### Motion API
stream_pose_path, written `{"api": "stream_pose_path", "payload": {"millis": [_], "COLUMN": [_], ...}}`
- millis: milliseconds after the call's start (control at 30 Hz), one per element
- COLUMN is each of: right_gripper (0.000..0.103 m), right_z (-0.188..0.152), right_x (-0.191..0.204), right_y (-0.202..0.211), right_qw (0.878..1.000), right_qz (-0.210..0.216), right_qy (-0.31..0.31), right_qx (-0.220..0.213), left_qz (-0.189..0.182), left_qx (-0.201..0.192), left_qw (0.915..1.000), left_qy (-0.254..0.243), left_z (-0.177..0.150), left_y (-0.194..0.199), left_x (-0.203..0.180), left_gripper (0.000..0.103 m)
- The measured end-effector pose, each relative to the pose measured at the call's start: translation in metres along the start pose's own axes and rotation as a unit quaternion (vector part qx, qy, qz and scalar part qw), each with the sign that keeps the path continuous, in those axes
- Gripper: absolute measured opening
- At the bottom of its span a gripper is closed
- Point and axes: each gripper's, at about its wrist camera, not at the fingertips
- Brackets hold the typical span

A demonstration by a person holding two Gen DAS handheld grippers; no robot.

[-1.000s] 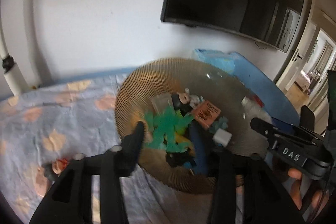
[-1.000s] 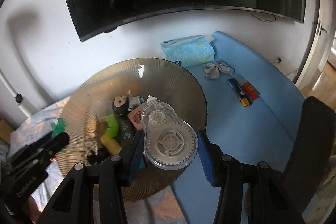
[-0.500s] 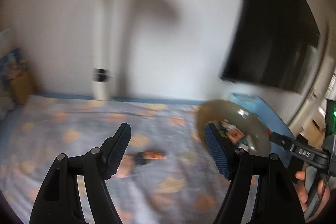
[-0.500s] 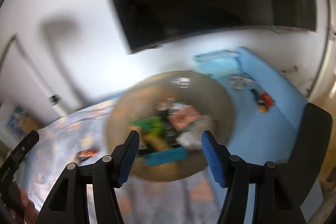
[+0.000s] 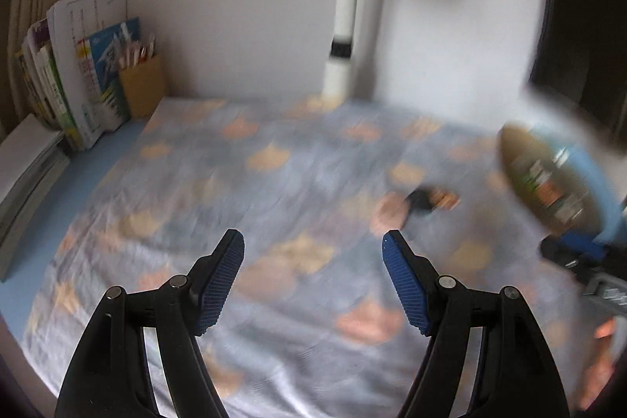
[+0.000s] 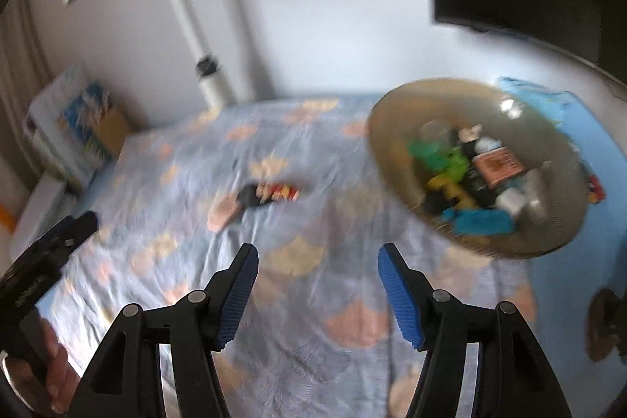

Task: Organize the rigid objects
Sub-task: 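Move both open grippers back toward the pink bar and red figurine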

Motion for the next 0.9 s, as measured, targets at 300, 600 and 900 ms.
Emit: {"api": "stream_pose_path", "payload": {"millis": [300,600,900], "right_gripper": [0.062,0.063,0.063], "right_z": [-0.047,-0.049,-0.002], "right_x": [0.017,0.023,0.013], "right_y": [-0.060,-0.070,-0.071], "right_qw": [0.997,0.996,0.991], "right_qz": [0.065,0.047,0.075], "right_qy": [0.046,0.068,0.086], "right_qx": [0.015,0.022,0.063], "left_qz": [0.004,0.000,-0.035], "left_qx": [0.030,0.038,0.092], "left_qw": [0.9994,0.9993,0.9917], "left_qy": [0.015,-0.005,-0.082], "left_z": [-0.031,-0.037,0.003], "left_y": [-0.035,-0.038,-0.048], "left_x": [0.010,0.002,-0.038], "left_gripper": [0.072,0.072,0.072]}}
Point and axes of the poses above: each gripper's, at about its wrist camera, not at the fingertips, and y roughly against the way its jaws point, x to its left, z to its top, and after that the axes turned 15 degrees about y, right-handed
